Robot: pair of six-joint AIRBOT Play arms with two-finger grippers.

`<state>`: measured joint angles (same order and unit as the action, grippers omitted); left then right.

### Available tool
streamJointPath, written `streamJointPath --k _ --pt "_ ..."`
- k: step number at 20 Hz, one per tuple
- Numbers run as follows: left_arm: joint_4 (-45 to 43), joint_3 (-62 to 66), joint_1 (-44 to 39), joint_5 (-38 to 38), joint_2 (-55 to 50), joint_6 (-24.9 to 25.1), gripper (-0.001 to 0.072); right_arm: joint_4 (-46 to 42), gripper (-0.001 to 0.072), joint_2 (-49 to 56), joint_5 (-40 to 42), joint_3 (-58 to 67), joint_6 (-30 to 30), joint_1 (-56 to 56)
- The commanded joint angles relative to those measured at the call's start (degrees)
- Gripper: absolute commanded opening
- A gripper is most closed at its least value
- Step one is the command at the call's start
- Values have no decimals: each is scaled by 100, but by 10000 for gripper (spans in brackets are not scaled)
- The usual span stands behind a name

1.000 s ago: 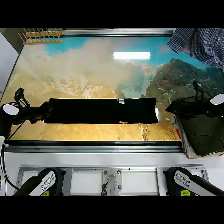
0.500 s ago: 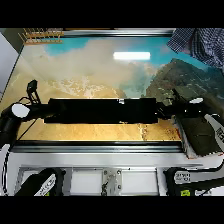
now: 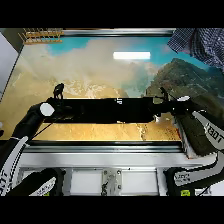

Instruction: Fold the clothes and pants, and hang the long-sleeved shirts on hangers.

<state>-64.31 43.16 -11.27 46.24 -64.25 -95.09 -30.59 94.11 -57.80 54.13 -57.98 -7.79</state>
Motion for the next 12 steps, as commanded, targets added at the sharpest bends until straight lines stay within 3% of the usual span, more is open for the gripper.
streamJointPath --k 1,3,6,12 --pt "7 7 -319 -111 -341 -153 9 -1307 14 -374 -328 332 -953 -179" --pt "240 55 -494 -289 -575 -179 9 -2667 13 -693 -1021 820 -1646 -389" --pt "293 647 -925 -328 -1237 -179 9 -3904 13 -1062 -2138 1700 -2020 -490" --pt "295 2514 -1950 -317 -2828 -179 9 -4037 13 -1266 -3576 3359 -2446 -59"
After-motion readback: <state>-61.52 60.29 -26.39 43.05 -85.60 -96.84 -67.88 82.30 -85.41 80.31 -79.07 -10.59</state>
